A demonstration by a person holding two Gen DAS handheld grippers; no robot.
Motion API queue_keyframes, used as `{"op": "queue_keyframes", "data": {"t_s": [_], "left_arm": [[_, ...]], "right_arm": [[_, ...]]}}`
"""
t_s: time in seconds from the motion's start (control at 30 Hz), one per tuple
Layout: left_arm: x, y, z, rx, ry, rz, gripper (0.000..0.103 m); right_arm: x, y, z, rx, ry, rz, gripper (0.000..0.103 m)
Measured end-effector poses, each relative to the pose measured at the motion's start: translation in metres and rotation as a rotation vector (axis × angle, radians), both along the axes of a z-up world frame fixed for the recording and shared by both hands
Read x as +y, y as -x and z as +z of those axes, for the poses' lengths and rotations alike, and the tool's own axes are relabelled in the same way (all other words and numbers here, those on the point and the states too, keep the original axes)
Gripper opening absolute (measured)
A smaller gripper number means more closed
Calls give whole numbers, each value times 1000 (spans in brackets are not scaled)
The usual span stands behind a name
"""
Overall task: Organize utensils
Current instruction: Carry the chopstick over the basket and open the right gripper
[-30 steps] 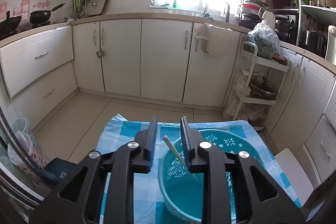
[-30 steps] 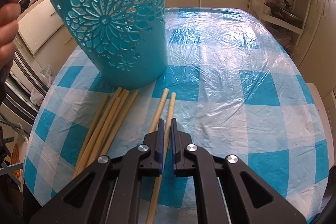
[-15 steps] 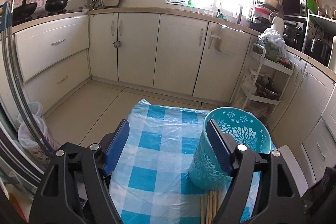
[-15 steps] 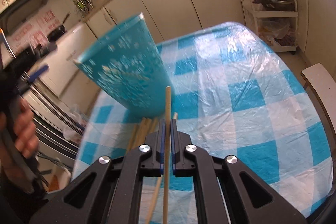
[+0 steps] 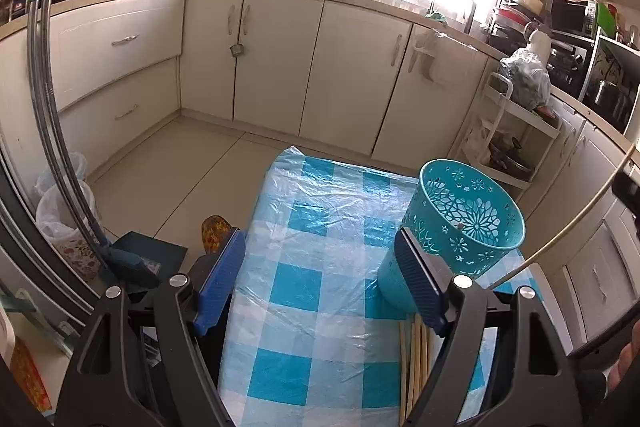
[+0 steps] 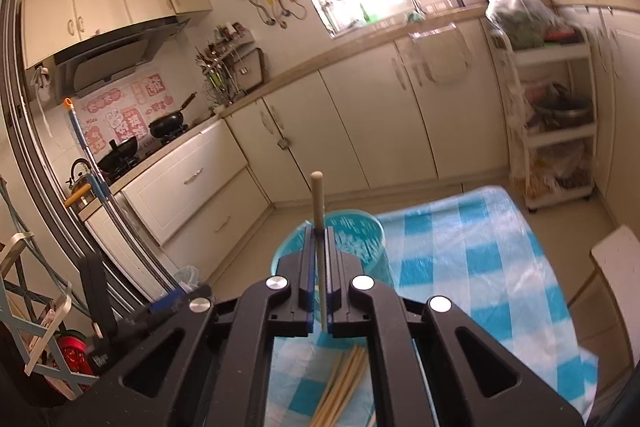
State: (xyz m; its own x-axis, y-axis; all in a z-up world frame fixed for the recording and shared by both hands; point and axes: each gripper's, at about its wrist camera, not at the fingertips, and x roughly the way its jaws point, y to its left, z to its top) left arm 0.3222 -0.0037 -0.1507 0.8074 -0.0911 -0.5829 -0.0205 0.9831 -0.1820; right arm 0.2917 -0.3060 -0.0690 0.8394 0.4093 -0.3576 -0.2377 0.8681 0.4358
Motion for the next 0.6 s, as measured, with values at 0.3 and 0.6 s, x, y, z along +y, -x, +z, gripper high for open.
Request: {"op": "queue_keyframes", "data": {"t_s": [0.3, 0.6], "left_arm": [[5, 6, -4, 13, 16, -4, 73], [-5, 16, -12, 42, -36, -9, 78]], "right_arm": [[17, -28, 47, -123, 88, -24, 4], [40, -68, -12, -16, 184, -64, 4]]}}
